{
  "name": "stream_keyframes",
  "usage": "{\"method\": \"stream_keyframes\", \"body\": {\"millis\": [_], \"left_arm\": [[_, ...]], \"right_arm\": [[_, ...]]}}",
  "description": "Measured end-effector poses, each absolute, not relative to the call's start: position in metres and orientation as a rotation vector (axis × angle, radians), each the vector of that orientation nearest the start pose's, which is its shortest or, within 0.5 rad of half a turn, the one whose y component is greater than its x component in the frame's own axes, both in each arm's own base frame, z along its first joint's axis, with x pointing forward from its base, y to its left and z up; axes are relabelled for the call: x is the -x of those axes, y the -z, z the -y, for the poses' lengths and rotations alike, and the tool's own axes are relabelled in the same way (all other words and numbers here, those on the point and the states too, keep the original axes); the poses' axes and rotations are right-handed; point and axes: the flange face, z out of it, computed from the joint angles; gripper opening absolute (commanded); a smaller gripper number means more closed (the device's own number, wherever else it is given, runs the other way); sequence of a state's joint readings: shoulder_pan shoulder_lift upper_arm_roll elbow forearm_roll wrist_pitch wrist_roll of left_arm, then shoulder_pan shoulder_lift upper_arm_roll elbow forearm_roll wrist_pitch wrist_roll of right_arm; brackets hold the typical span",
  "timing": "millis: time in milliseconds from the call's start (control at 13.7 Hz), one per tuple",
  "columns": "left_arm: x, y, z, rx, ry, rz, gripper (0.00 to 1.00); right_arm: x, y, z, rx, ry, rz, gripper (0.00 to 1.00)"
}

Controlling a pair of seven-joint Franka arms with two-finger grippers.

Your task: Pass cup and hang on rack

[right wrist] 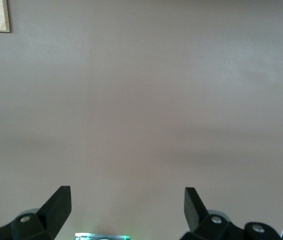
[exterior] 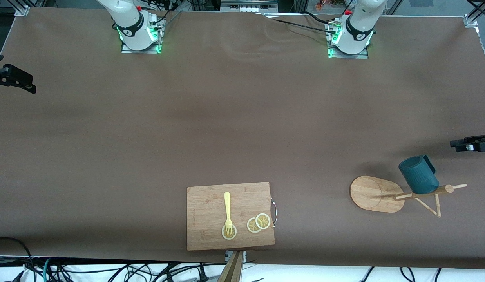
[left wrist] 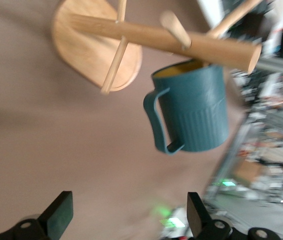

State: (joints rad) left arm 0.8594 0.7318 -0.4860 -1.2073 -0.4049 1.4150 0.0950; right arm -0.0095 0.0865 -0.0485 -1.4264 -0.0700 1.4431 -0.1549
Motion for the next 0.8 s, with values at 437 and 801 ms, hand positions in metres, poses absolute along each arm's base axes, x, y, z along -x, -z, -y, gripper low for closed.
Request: {"method": "stream_keyframes", "body": {"millis": [437,801], "left_arm": [[-0.65,-0.511,-0.018,-2.979,0.424,-0.001,1.0],[-0.596,-0.571,0.168,-3.243,0.272,0.329,1.0]], "right_arm": [[-0.567,-0.633,0.039,3.202,-0.117,0.146,1.0],[-0.568,-0.633,0.039,3.203,-0.111,0.147,1.0]]}}
